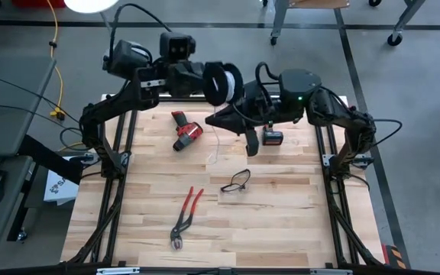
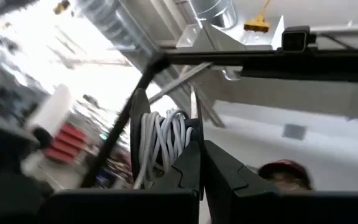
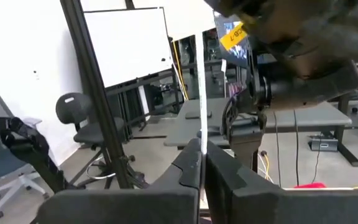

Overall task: Coil cords
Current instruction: Coil the white wire onto the black spool

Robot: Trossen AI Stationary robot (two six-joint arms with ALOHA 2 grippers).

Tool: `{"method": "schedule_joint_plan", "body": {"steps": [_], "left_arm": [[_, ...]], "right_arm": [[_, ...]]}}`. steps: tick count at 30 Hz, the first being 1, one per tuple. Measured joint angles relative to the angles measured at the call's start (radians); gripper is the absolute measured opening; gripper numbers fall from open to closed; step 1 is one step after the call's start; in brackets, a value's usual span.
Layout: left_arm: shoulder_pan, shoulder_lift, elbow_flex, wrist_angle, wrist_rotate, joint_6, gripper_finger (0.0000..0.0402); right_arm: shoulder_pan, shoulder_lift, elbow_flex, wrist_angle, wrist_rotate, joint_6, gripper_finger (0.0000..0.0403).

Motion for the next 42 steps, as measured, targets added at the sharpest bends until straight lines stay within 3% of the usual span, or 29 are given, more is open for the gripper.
{"method": "schedule_joint_plan", "body": {"steps": [8,12,17,22,25,36,42], "left_arm": [[0.091,-0.061,-0.001,-0.052,0.019,0.124,0.0000],[0.119,-0.087,-0.001,-0.086,0.002,0.159,0.0000],[0.120,-0.109,0.003,-0.062,-0.028,0.185,0.0000],[0.108,-0.103,0.001,-0.076,-0.023,0.188,0.0000],[0.105,-0.105,0.000,-0.057,-0.023,0.185,0.0000],[0.105,-0.105,0.001,-0.025,-0.020,0.176,0.0000],[0.105,-0.105,0.001,-0.006,-0.015,0.168,0.0000]], "right_arm": [[0.019,-0.015,0.002,0.006,0.007,0.001,0.0000],[0.024,-0.016,0.002,-0.003,0.083,0.024,0.0008],[0.025,0.010,-0.002,-0.020,0.125,-0.001,0.0077],[0.024,0.042,0.000,0.003,0.278,-0.044,0.0165],[0.021,0.076,-0.002,0.014,0.321,-0.063,0.0193],[0.004,0.136,-0.002,0.086,0.322,-0.071,0.0201],[0.004,0.139,0.000,0.118,0.433,-0.107,0.0201]]}}
